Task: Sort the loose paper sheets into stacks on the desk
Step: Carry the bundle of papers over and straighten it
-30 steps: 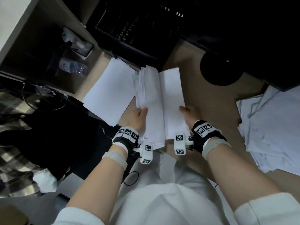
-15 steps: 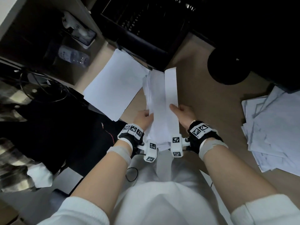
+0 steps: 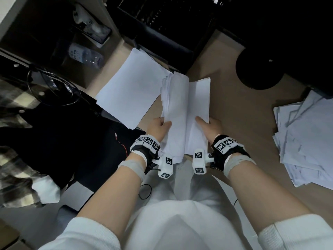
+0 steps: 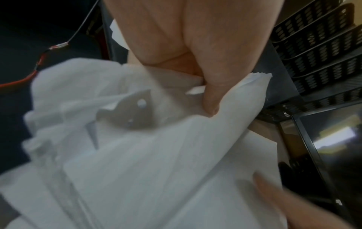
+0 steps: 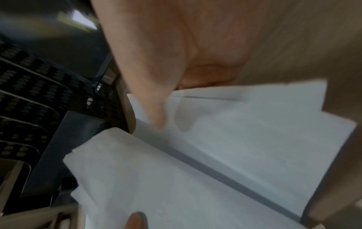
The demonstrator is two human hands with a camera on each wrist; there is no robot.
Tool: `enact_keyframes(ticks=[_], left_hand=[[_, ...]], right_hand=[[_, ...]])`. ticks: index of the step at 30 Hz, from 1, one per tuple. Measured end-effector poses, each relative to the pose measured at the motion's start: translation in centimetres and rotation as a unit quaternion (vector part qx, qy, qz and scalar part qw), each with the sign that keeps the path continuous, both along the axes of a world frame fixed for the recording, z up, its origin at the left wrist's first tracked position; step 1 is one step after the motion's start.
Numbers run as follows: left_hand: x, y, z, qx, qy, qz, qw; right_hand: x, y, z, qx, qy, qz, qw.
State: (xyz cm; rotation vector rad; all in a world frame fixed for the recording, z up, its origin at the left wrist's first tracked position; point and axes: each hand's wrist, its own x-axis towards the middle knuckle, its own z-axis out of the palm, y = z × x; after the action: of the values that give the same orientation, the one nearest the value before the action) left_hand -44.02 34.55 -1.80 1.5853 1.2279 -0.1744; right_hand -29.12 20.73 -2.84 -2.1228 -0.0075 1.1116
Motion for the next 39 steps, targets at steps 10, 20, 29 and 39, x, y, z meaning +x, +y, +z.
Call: enact_keyframes(ticks=[10,20,29,39], left_hand=[[-7.4,9.2,4.5,0.155,0.001,0.217,0.964],[-12.2,13.9,4.0,0.138,-0.064,0.24,0.959],[-8.1,13.3,2.3,-0.005,-0.141,0.251,0.958],[-6.0,14.4,1.7,-0.1,-0.156,0.301,0.936]], right_hand=[[-1.8,6.8,1.2,0.018,0.004,-0.01,1.0],[-7.7,19.5,0.0,0.026,0.093,0.019,0.995],[-9.3,19.7,2.1,0.185,0.049,0.141,0.971],[-6.9,19.2,0.3,0.165,0.126,0.073,0.975]])
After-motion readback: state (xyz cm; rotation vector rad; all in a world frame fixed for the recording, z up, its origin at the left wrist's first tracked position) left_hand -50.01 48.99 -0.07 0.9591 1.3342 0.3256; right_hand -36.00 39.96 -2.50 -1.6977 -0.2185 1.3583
